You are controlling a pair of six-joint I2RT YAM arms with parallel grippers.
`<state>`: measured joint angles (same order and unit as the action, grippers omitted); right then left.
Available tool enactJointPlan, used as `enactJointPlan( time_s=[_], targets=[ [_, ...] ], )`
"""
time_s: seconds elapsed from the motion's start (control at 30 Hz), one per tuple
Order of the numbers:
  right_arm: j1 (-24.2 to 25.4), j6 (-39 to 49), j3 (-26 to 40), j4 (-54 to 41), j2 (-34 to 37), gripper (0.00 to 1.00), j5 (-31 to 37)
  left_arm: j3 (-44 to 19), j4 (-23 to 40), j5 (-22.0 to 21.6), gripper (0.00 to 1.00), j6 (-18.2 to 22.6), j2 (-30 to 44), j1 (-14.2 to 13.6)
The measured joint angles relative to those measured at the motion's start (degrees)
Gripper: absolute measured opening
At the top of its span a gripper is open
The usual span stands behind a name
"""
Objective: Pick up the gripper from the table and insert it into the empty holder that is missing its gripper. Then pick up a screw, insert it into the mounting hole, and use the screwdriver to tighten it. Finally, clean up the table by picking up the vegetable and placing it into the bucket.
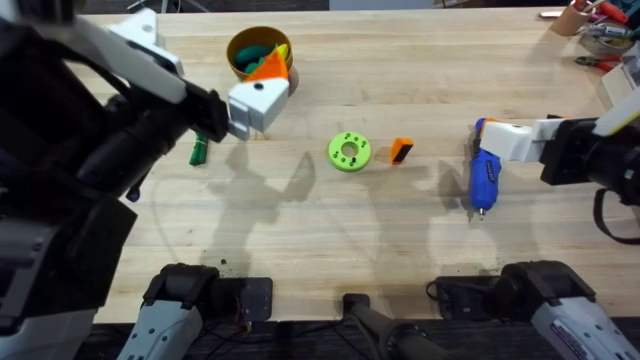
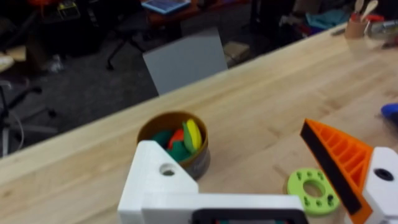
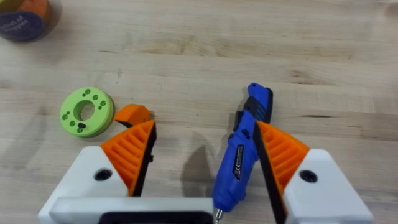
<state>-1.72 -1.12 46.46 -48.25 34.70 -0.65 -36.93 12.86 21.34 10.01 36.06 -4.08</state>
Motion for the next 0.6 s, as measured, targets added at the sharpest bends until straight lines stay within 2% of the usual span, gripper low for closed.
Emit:
enactJointPlan(
  time_s=[0.13,0.33,0.47,0.53,0.6],
  targets=[
    [0.0,0.0,-0.1,-0.7,0.0,0.91,-0.1,0.4,1.4,-0.4,0.994,0.1,-0.1,0.0],
    [0.0,0.0,-0.1,-0.8,0.0,0.91,-0.1,0.4,6.8,-4.0,0.994,0.1,-0.9,0.0],
    [0.0,0.0,-0.1,-0.9,0.0,0.91,-0.3,-2.3,15.8,-7.2,0.994,0.1,-0.6,1.0],
    [0.0,0.0,-0.1,-0.9,0.0,0.91,-0.3,-6.3,23.1,-8.7,0.994,0.1,0.7,2.9],
    [0.0,0.0,-0.1,-0.9,0.0,0.91,-0.3,-11.3,29.5,-9.7,0.994,0.1,2.7,5.9]
  ],
)
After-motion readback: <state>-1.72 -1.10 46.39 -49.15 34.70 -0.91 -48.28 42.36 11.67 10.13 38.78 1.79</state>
